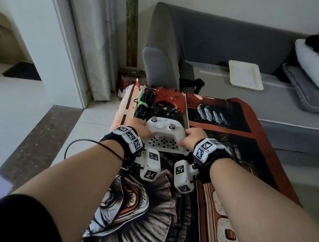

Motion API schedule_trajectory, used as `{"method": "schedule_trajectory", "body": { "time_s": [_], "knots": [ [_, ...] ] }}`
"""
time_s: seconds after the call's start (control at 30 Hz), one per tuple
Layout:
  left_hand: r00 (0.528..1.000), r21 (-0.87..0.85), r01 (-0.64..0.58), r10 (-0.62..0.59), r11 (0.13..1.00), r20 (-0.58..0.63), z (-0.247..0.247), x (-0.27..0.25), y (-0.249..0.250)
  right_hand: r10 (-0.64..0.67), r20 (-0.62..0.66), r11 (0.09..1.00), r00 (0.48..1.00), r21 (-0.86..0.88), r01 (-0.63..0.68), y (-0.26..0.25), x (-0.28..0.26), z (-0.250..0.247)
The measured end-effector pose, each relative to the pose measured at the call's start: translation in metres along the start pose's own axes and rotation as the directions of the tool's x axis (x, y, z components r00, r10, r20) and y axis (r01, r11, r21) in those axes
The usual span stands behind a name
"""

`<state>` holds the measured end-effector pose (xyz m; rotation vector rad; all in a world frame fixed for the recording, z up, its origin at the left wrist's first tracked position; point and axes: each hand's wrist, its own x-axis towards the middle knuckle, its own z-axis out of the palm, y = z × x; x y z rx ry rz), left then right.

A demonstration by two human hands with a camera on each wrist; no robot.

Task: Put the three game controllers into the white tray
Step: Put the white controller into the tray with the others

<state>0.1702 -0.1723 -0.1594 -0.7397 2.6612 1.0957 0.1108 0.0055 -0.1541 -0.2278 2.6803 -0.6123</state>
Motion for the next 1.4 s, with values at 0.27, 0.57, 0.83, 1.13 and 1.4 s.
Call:
{"method": "schedule_trajectory", "body": {
  "time_s": [0.27, 0.57, 0.83, 1.13, 1.4],
  "knots": [
    [1.000, -0.065, -0.009, 0.010, 0.998, 0.015, 0.003, 0.006, -0.007, -0.001, -0.005, 1.000, 1.000, -0.010, 0.000, 0.000, 0.009, 0.000],
    [0.999, -0.012, -0.031, 0.031, 0.999, 0.029, 0.005, 0.011, -0.015, -0.006, -0.060, 0.998, 0.998, -0.068, 0.002, -0.003, 0.009, 0.012],
    [0.998, 0.049, -0.037, 0.035, 0.998, 0.045, 0.002, 0.011, -0.014, 0.006, -0.055, 0.998, 0.998, -0.054, -0.009, -0.003, 0.008, 0.012],
    [0.999, 0.107, -0.048, 0.049, 0.993, -0.015, 0.011, 0.003, -0.009, -0.004, -0.067, 0.998, 0.998, -0.070, 0.000, -0.003, 0.001, 0.019],
    [0.997, 0.043, -0.009, 0.012, 0.999, -0.074, 0.005, -0.007, 0.000, 0.055, -0.128, 0.998, 0.990, 0.023, -0.052, -0.003, -0.016, 0.004]
  ]
}}
